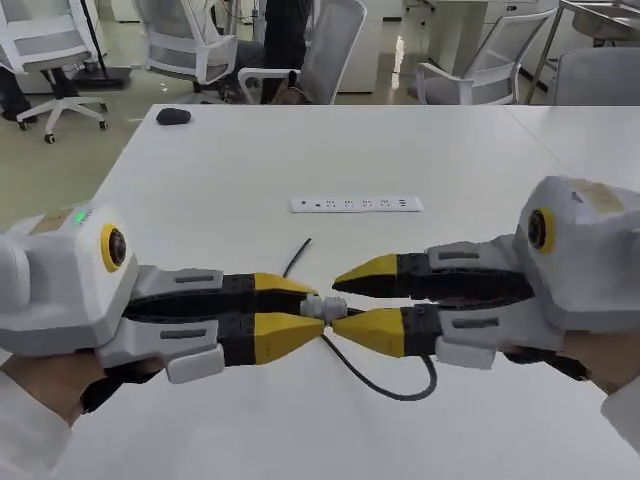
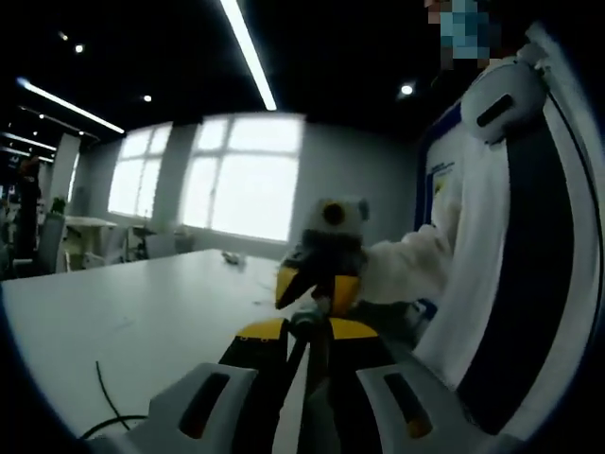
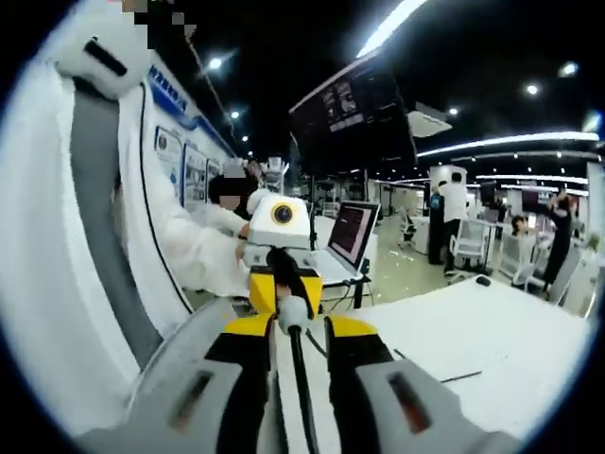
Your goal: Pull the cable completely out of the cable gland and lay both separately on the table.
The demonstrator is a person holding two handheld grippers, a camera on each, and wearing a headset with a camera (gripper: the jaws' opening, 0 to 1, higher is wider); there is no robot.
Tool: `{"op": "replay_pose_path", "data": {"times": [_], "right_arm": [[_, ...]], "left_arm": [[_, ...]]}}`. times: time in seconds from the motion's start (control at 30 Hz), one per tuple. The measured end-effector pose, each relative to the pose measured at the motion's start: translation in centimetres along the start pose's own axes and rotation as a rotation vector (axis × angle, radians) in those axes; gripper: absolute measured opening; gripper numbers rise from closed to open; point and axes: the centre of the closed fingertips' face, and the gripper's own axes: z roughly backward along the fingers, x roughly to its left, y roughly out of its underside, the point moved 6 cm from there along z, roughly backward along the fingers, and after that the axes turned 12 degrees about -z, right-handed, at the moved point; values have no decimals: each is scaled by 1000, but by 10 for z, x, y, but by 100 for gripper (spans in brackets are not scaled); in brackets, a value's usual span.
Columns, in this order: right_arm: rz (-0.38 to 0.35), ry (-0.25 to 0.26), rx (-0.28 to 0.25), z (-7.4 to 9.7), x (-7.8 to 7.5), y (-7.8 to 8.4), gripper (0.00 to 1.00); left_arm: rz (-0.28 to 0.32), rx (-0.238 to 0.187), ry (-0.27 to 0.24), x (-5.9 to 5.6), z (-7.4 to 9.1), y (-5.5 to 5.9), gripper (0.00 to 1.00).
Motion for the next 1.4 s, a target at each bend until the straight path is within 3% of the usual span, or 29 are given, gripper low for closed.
{"op": "replay_pose_path", "data": {"times": [0.03,0.1,0.23,0.3,0.37,0.5,1.0,1.07,1.3,1.4], "right_arm": [[-50,-22,-31,0,0,-2,23],[-152,-50,-32,0,1,1,22],[-159,-58,-25,-5,1,3,18],[-181,-79,-47,-7,4,1,18],[-178,-71,-38,-9,2,1,12],[-240,-81,-37,-8,2,1,12],[-191,-81,-20,-1,4,-1,9],[-160,-85,-6,-2,4,-2,9],[-161,-103,6,-2,3,-2,9],[-122,-99,23,-2,2,-3,9]], "left_arm": [[-13,-2,-6,1,1,-1,16],[-55,-15,-10,0,2,-4,16],[-102,-8,1,-2,-1,-8,16],[-109,0,8,-3,-3,-8,16],[-116,0,14,-3,-3,-8,16],[-111,4,3,-2,-2,-7,16],[29,-26,4,0,-7,-6,15],[79,-24,21,-3,-6,-5,14],[131,-41,22,-4,-8,-6,14],[158,-38,19,-3,-9,-4,14]]}}
